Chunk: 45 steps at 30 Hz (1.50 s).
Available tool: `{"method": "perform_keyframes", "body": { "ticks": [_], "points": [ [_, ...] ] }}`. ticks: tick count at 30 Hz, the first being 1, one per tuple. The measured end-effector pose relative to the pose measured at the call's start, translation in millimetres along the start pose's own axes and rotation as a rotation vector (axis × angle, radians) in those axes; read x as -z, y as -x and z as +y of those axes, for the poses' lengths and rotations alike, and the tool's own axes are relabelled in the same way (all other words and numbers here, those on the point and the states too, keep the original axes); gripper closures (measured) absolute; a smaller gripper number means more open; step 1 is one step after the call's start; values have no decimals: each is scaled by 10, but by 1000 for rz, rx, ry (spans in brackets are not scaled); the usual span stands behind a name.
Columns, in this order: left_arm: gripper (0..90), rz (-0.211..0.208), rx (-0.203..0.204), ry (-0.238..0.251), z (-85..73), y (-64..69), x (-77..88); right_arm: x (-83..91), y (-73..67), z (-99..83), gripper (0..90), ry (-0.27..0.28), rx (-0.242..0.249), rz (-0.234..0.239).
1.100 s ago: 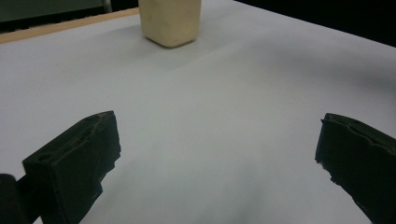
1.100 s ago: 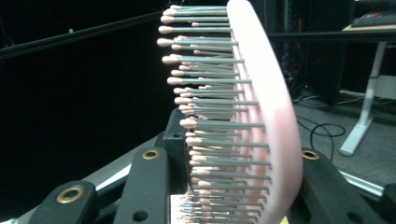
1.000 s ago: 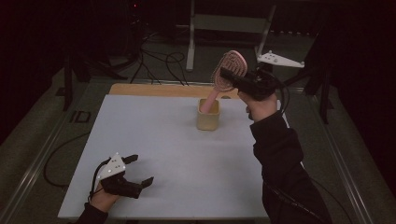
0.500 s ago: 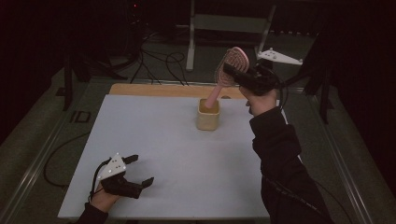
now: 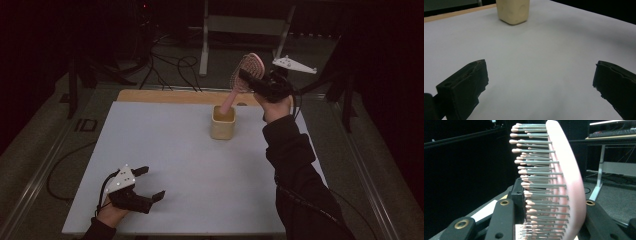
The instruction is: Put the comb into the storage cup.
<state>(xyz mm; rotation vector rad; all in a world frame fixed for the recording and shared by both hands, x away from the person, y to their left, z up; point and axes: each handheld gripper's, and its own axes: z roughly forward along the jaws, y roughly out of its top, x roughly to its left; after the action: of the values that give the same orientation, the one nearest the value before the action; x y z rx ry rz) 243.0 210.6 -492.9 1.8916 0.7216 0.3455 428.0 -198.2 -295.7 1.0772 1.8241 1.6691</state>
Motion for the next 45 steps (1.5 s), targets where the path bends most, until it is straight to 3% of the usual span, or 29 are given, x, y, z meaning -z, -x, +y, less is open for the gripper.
{"method": "perform_keyframes", "body": {
  "ticks": [7,22,45],
  "points": [
    [3,1,0,-2,-7,-1,11,-100,38,-105,641,-17,14,-19],
    [3,-13,-14,-1,-15,25,3,-296,102,-277,642,-35,-15,-54],
    [3,-24,-21,-1,-26,35,2,-534,128,-571,641,-116,-40,-50]
  ]
}}
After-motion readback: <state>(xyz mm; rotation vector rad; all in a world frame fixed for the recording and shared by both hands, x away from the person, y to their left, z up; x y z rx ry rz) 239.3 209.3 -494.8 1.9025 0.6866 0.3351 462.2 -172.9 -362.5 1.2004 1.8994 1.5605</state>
